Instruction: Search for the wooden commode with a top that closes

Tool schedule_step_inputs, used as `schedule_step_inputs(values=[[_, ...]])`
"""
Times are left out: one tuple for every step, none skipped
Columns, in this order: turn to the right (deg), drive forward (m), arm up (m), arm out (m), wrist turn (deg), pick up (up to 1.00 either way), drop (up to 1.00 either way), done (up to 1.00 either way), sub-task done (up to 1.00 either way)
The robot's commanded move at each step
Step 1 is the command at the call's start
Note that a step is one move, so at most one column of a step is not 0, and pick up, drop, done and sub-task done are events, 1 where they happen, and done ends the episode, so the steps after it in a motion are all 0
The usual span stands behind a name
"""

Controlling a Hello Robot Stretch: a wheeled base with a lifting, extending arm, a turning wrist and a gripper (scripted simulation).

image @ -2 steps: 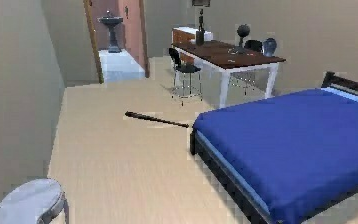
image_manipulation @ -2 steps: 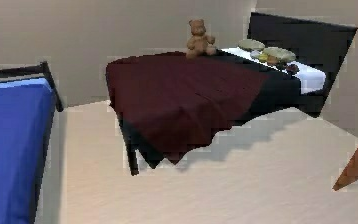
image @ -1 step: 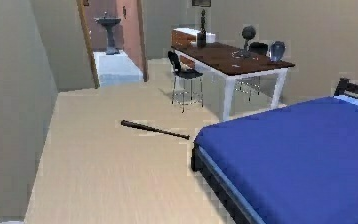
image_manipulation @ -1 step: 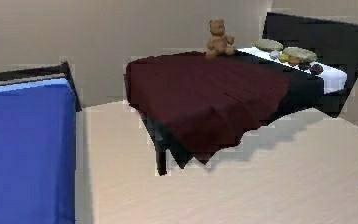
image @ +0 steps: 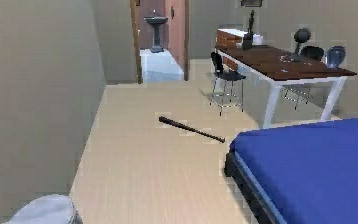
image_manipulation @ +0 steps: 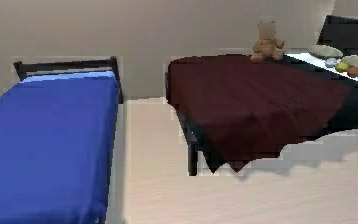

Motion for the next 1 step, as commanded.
schedule_step_inputs(values=[[0.0, 1.00, 0.00, 0.00, 0.0, 0.00, 0.00, 0.00, 0.00]])
